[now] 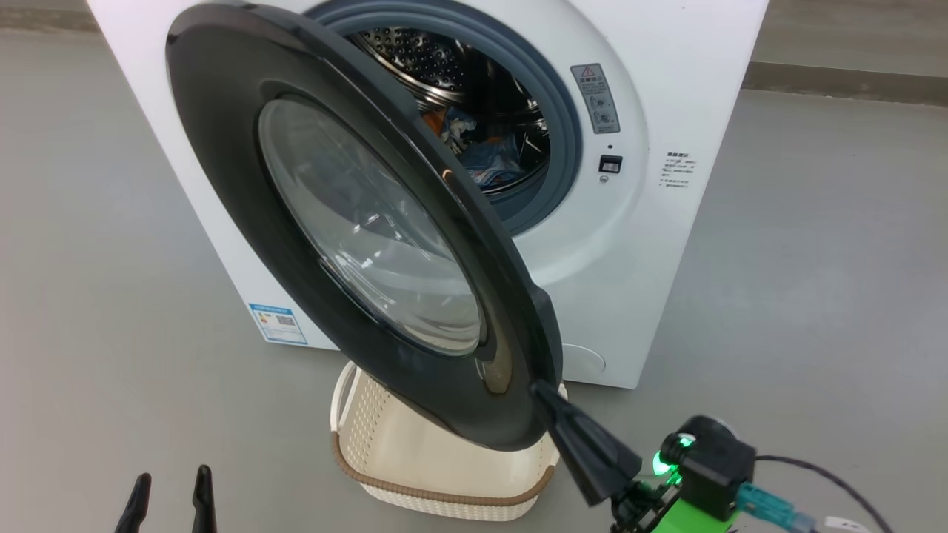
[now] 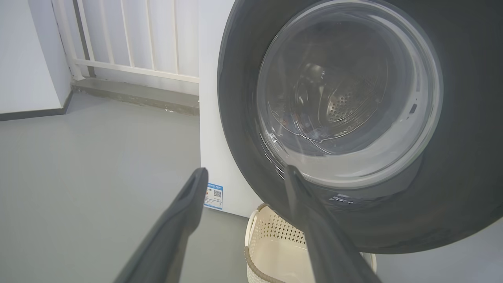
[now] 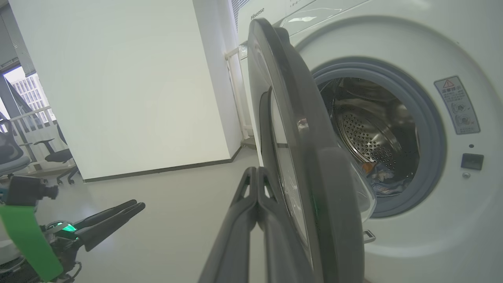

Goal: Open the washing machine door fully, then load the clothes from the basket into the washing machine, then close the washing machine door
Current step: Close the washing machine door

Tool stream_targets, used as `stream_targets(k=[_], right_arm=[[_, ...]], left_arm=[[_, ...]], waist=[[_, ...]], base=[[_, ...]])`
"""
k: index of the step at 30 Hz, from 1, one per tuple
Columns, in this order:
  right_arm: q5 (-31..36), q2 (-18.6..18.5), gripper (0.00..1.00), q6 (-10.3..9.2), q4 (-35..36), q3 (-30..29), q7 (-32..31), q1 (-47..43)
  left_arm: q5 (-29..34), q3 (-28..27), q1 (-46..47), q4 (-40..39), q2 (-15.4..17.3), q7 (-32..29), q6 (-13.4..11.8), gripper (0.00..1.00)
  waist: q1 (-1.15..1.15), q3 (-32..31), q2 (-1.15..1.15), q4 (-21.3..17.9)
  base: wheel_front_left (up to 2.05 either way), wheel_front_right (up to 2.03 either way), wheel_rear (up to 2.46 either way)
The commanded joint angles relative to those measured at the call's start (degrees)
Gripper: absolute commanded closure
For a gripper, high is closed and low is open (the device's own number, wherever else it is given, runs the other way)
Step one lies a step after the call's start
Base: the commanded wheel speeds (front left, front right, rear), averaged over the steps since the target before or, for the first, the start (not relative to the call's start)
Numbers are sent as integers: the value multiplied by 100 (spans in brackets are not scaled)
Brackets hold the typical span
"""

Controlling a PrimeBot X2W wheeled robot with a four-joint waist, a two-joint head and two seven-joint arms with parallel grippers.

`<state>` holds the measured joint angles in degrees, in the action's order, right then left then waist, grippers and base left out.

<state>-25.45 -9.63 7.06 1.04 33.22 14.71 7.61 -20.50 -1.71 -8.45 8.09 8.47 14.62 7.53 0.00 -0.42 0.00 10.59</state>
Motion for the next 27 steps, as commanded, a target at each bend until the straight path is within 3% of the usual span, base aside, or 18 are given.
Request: stream_targets(k=[1,9,27], right_arm=[[-101,-3,100,43,11,144,29,54],[-434,-55,100,43,-735,610,29,148],[-518,23,100,43,-1315,271,29,801]], left_arm=[[59,-170,183,-125,69,38,-4,0],[51,-165,190,-116,48,38,-4,0],[20,-65,482,-116,-12,38,-4,0]], waist=[[0,20,0,39],[0,93,0,48],[0,509,0,53]], base=[[0,0,0],[0,0,0],[0,0,0]])
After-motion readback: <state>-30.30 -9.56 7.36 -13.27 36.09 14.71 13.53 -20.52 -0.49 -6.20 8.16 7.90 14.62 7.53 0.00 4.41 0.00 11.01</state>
